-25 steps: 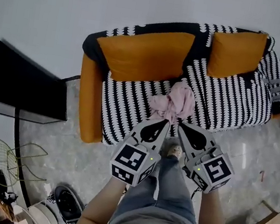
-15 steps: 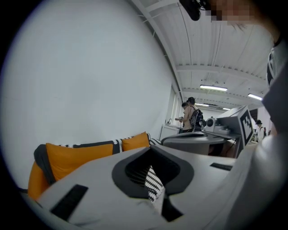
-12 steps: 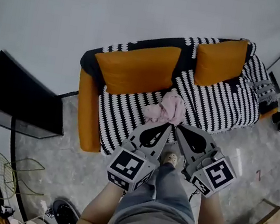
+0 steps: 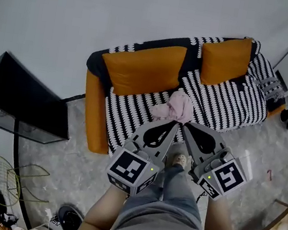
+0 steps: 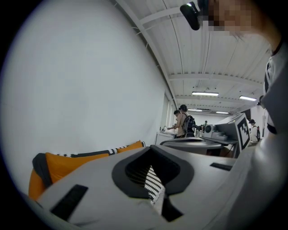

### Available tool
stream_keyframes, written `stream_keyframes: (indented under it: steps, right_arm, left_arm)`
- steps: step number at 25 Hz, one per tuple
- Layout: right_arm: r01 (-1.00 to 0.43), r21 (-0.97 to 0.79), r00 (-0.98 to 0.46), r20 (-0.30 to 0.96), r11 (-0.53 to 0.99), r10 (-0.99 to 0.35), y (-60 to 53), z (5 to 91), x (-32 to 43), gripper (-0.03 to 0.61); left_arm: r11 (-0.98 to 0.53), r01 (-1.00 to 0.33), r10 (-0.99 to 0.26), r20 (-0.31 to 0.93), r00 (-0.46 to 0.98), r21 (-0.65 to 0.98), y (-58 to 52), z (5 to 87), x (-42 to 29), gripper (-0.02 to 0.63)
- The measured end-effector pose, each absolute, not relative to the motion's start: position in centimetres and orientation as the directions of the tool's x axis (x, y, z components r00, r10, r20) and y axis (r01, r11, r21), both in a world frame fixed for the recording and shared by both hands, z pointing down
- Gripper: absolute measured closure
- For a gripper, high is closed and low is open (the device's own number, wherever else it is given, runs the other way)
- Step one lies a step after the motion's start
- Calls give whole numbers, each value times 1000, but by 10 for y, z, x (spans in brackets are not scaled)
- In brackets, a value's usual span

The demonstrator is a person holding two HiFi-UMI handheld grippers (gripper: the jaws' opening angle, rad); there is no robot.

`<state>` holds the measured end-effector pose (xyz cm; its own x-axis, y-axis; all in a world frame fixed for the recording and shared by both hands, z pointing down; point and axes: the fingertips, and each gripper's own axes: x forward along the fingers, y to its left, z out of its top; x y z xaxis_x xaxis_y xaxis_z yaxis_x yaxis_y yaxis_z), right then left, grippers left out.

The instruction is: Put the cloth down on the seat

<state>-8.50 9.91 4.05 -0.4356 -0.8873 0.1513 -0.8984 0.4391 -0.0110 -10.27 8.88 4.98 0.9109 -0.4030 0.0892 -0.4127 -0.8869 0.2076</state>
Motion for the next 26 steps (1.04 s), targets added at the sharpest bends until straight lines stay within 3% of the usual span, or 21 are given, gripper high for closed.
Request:
stream_keyframes:
  steps: [26]
  right_arm:
    - [-866,41,-490,127,498,-863,85,23,-142,583]
  left_arm:
    - [-874,-447,-450,28,893,189,77,28,-154,595]
